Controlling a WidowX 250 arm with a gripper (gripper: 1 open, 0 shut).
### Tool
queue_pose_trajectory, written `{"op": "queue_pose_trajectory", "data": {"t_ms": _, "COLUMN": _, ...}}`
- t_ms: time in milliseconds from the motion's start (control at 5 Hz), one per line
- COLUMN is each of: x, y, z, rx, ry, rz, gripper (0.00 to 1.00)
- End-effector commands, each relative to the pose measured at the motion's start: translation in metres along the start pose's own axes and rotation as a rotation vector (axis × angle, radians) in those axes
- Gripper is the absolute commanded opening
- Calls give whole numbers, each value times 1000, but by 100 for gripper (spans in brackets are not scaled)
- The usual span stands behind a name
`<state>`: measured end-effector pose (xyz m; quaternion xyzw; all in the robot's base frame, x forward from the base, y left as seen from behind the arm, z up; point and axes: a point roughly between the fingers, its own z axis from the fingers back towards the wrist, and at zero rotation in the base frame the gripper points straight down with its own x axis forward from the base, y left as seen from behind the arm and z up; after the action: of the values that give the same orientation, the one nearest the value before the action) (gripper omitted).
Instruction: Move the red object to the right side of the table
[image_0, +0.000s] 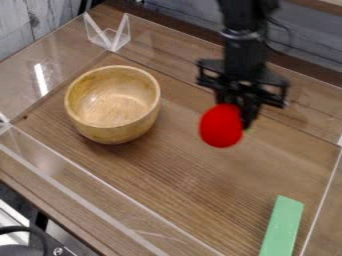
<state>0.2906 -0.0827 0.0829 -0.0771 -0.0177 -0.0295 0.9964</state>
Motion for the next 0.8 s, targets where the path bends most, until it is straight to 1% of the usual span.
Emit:
{"op": "queue_pose_trajectory", "data": {"t_ms": 0, "x": 31, "y": -28, "z": -6, "rx": 1, "ry": -60, "rz": -6, "gripper": 0}}
{"op": "queue_pose_trajectory", "data": {"t_ms": 200, "x": 40, "y": -39, "z": -7, "rx": 4, "ry": -63, "rz": 17, "gripper": 0}}
{"op": "queue_pose_trajectory", "data": {"t_ms": 400, "x": 44, "y": -43, "z": -6, "rx": 5, "ry": -59, "rz": 45, "gripper": 0}}
{"op": "queue_pose_trajectory", "data": {"t_ms": 600, "x": 45, "y": -56, "z": -12, "rx": 5, "ry": -49, "rz": 57, "gripper": 0}}
